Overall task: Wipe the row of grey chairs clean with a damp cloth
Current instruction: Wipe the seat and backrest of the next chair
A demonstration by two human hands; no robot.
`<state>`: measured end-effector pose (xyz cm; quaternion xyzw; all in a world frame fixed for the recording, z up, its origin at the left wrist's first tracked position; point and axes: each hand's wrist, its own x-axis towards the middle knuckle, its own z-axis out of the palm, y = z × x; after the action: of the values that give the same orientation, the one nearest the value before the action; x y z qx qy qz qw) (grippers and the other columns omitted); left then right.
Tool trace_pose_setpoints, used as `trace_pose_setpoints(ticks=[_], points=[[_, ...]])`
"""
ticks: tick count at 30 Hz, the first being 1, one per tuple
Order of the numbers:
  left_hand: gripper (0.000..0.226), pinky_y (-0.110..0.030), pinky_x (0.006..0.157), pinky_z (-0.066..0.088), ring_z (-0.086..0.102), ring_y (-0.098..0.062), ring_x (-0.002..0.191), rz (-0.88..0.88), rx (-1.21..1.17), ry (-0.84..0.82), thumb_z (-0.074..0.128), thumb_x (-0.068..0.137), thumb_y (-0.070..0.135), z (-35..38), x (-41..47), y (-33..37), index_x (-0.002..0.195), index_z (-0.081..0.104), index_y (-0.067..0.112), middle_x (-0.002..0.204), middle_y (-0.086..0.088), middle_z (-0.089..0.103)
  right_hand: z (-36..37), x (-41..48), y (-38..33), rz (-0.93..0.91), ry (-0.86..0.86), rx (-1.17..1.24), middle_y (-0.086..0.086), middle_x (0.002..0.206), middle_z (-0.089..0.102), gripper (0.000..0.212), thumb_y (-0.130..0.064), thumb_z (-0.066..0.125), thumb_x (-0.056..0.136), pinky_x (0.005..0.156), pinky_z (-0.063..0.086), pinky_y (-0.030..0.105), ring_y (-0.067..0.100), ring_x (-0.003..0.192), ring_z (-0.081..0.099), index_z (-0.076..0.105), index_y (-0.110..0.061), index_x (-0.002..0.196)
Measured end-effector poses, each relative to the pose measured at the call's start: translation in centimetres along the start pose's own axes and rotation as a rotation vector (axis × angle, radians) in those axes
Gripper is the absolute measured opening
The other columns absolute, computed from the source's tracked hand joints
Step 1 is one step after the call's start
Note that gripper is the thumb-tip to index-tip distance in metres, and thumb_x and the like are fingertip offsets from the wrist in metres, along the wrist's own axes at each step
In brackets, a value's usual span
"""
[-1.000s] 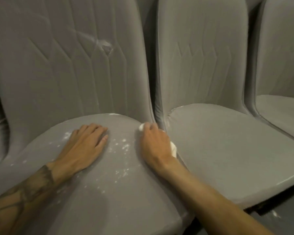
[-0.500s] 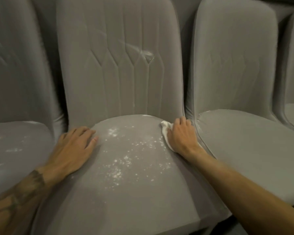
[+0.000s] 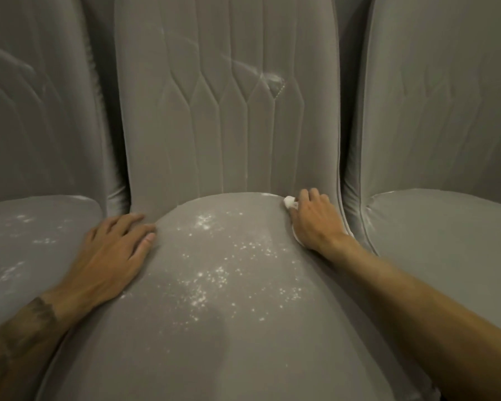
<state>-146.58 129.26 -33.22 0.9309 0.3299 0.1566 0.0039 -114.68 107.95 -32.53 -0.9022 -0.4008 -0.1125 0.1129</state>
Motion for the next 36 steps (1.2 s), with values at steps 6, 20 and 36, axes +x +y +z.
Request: trace_pose_setpoints(ticks=[6, 20, 36], points=[[0.066, -0.048, 0.111, 0.033, 0.046, -0.022, 0.135, 0.043, 0.020, -0.135, 0.013, 0.097, 0.067, -0.3, 0.4, -1.3, 0.134, 0.059, 0.039, 0.157, 0.006, 0.039, 1.1, -0.8, -7.1, -0.197, -0.030, 0.201, 0.014, 0.123, 0.054, 0.029, -0.019, 0.038, 0.103, 0.095, 0.042, 0.042, 0.034, 0.112, 0.052, 0.052, -0.008, 0.126], [0.040, -0.043, 0.082, 0.034, 0.060, -0.024, 0.100, 0.183, 0.002, 0.044, 0.025, 0.101, 0.059, 2.1, 2.6, -4.0, 0.109, 0.061, 0.043, 0.130, 0.006, 0.045, 1.2, -0.9, -7.2, -0.132, -0.019, 0.143, 0.015, 0.118, 0.054, 0.026, -0.026, 0.043, 0.104, 0.087, 0.037, 0.038, 0.034, 0.104, 0.053, 0.050, -0.006, 0.118], [0.041, -0.047, 0.088, 0.037, 0.058, -0.024, 0.103, 0.187, -0.021, 0.100, 0.021, 0.101, 0.060, 3.1, 2.7, -4.2, 0.108, 0.057, 0.043, 0.132, 0.007, 0.042, 1.6, -1.6, -10.3, -0.320, -0.059, 0.219, 0.011, 0.117, 0.057, 0.028, -0.038, 0.048, 0.103, 0.083, 0.037, 0.035, 0.029, 0.103, 0.054, 0.052, -0.013, 0.116]])
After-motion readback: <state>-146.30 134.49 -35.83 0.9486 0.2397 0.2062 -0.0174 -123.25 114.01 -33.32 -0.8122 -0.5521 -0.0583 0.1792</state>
